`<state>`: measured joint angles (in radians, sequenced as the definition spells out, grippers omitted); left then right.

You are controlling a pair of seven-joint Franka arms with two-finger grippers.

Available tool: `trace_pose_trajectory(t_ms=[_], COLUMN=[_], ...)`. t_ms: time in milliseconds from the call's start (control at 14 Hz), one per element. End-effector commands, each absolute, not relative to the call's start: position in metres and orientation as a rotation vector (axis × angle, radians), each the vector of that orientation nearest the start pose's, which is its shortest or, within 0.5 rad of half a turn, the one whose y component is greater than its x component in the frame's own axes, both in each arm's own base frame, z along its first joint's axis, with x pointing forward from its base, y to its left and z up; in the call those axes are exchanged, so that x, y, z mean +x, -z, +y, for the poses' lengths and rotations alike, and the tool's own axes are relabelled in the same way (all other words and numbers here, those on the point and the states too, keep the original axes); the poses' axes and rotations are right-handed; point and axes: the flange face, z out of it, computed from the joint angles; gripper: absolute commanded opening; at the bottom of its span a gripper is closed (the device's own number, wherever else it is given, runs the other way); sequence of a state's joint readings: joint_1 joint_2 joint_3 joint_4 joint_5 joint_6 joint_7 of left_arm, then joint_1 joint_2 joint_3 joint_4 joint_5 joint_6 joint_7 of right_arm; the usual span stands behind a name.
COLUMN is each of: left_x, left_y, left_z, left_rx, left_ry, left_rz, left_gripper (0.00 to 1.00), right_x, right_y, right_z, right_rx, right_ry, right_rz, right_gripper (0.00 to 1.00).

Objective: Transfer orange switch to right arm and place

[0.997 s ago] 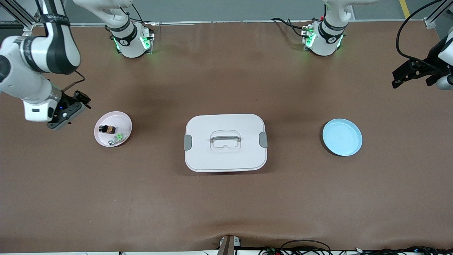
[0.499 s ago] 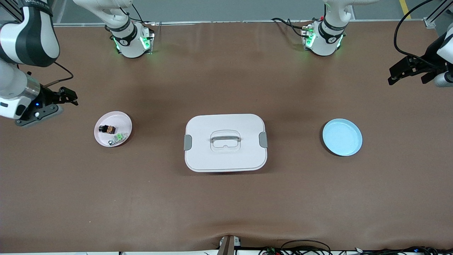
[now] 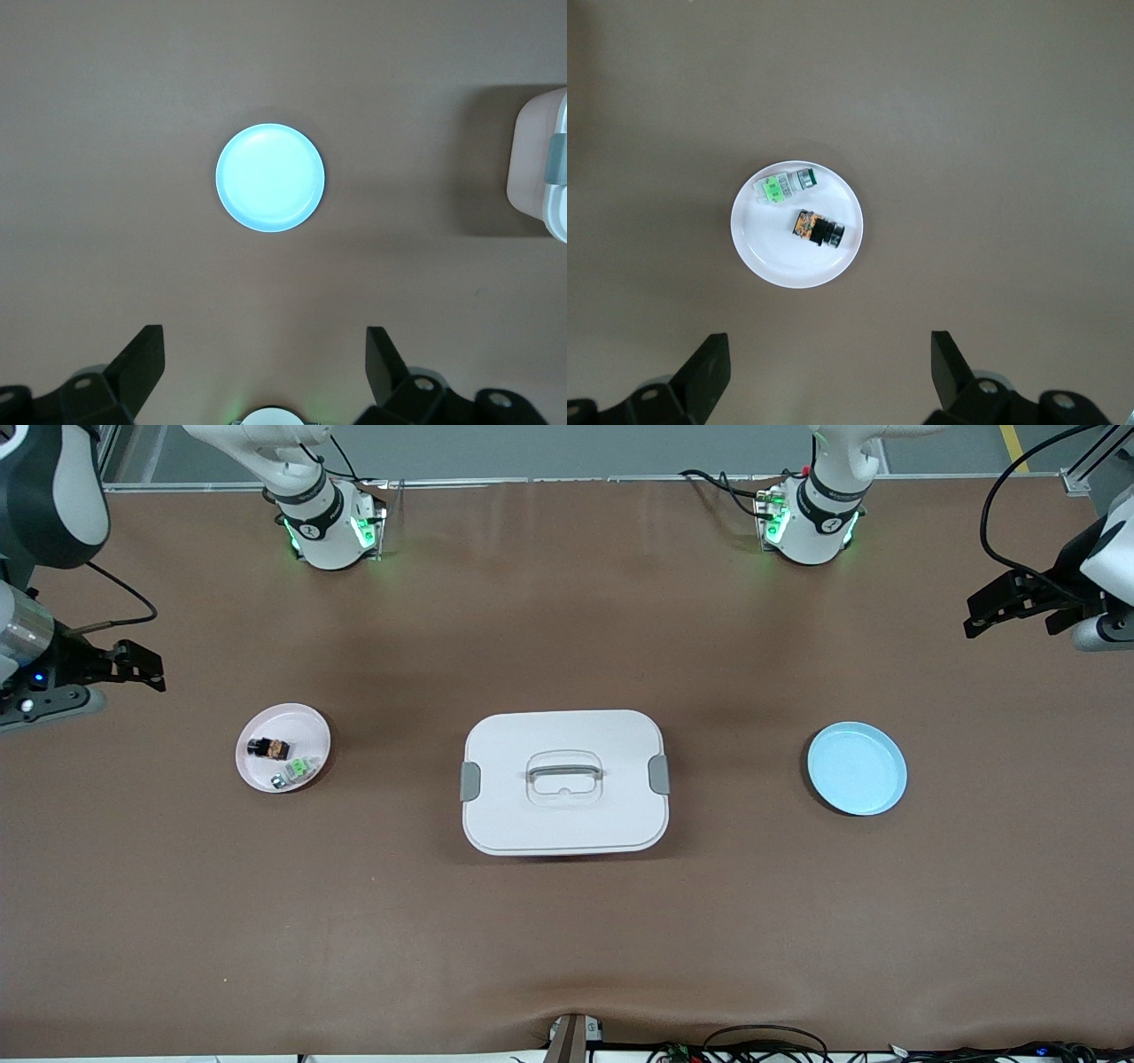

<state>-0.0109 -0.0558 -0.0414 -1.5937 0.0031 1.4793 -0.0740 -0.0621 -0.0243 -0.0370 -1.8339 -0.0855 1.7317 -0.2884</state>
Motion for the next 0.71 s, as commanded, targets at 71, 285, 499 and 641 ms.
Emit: trace_pose_trajectory(t_ms=[71,285,499,641], left_x=[0.526,0.527,0.527,0.527], left_y=[-0.641,-0.641,-0.641,-0.641], left_z=[-0.031,-0.03,-0.031,-0.03], left_rx=[-3.143,-3.143,-3.143,-3.143], left_ry=[-0.107,-0.107,-0.107,-0.107], left_rz=[-0.023,-0.025,-0.023,-0.025], left_gripper=[1.0,1.0,1.0,1.0], right_x=[0.557,0.559,0.557,0.552], right_y=[-0.54,-0.575,-0.582,-0.583], right_z=[-0.069,-0.078,-0.075,-0.076], right_rx=[-3.206,-3.212,-3.181,-3.142], right_ry=[-0.154,-0.083,-0.097,-0.135], right_rz=[-0.136,-0.104,-0.103,-0.086], right_gripper=[1.0,1.0,1.0,1.0])
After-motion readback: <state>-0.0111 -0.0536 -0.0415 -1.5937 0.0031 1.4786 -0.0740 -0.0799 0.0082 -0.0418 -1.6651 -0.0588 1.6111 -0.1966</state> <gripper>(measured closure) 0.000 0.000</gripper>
